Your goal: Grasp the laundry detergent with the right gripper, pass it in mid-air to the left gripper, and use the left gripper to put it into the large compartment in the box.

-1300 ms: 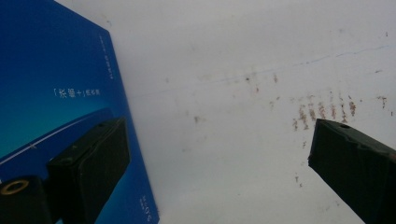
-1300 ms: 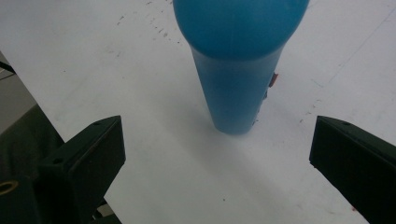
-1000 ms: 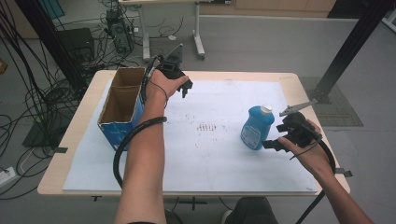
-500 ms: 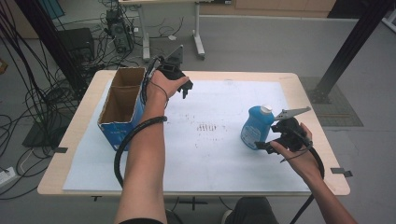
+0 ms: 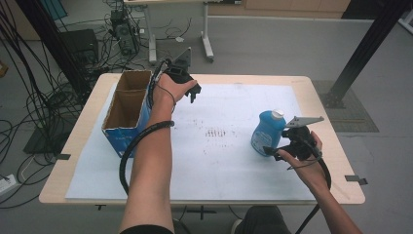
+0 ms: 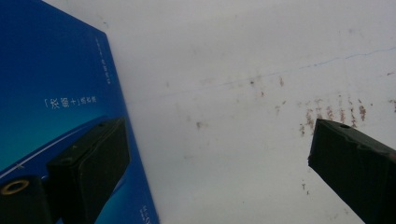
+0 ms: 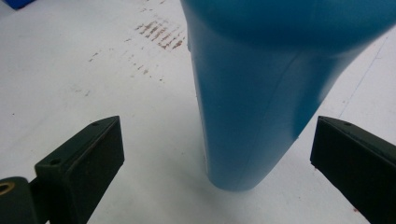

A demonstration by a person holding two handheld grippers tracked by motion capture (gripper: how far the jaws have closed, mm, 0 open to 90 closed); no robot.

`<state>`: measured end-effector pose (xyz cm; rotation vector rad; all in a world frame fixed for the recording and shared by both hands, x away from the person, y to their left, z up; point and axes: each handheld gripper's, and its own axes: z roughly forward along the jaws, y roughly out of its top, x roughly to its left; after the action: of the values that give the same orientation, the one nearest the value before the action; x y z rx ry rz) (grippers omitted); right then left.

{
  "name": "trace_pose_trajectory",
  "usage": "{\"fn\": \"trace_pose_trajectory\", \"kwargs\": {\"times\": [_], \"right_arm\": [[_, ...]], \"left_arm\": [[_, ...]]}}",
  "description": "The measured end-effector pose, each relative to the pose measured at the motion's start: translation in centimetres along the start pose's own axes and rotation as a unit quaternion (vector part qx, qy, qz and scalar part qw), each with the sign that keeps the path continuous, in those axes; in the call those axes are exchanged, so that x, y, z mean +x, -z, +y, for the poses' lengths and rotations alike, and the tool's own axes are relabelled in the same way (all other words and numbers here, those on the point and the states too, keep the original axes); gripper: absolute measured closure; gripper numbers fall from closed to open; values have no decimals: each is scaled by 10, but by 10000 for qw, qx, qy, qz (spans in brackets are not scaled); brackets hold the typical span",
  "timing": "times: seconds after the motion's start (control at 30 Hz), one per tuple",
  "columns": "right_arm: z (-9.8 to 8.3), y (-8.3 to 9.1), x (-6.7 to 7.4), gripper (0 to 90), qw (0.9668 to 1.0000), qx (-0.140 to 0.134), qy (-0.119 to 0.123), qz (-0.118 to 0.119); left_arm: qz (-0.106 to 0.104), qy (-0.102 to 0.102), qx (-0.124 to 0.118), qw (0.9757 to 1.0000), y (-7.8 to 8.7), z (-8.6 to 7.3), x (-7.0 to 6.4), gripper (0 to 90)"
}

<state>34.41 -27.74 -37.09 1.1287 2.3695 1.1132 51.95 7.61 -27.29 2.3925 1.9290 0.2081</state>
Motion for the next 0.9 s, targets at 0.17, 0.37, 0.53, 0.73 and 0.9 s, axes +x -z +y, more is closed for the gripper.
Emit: {"fn": "trace_pose_trajectory", "kwargs": {"times": [0.17, 0.37, 0.53, 0.73, 0.9], "right_arm": [[-2, -2, 1, 27, 10000, -78, 13, -32], [-3, -5, 2, 26, 9998, -180, 11, -84], [-3, -7, 3, 23, 9996, -248, 34, -135], [-2, -13, 1, 24, 9995, -278, -13, -156], [0, -15, 1, 24, 9994, -319, 22, -166]], "left_arm": [[-1, 11, 1, 10000, -1, -1, 0, 60], [-4, -13, -24, 10000, 0, 1, -2, 60], [-7, -8, -28, 10000, 0, 1, -1, 60], [-2, -8, -21, 10000, -2, 1, 0, 60], [-5, -8, -24, 10000, -2, 2, 0, 60]]}}
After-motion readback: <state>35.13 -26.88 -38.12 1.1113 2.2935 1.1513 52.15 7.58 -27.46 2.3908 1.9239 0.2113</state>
